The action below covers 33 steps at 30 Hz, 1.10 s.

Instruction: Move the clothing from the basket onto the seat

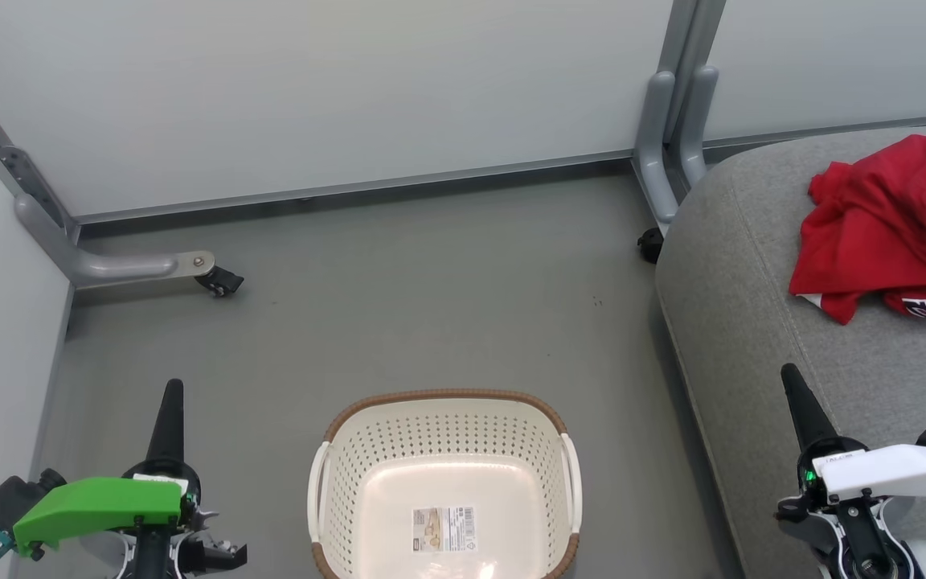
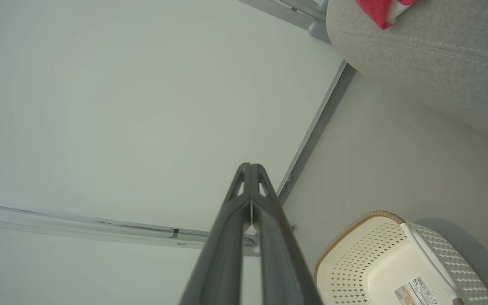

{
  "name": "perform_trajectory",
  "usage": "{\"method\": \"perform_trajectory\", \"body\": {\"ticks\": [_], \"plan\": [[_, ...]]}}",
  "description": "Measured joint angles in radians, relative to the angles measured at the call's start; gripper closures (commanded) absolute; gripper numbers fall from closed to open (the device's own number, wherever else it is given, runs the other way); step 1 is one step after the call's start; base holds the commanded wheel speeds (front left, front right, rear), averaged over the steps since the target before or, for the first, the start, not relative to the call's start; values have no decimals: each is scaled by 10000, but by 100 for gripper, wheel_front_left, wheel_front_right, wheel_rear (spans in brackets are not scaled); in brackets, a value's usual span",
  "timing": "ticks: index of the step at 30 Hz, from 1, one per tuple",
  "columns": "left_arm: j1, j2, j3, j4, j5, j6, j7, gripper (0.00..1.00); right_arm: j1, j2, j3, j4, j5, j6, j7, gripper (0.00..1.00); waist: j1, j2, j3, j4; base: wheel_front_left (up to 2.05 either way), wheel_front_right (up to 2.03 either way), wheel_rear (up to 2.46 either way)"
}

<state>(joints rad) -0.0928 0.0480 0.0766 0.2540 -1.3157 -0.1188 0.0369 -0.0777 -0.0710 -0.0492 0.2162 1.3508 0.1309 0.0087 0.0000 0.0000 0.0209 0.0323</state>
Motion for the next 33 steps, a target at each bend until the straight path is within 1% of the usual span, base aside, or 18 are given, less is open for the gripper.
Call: {"method": "perform_trajectory", "body": {"ticks": [33], "plan": [[-63, 0, 307, -59, -2476, -81, 667, 100, -177, 8, -301, 222, 2376, -2, 700, 100, 0, 0, -145, -267, 0, 0, 0]]}}
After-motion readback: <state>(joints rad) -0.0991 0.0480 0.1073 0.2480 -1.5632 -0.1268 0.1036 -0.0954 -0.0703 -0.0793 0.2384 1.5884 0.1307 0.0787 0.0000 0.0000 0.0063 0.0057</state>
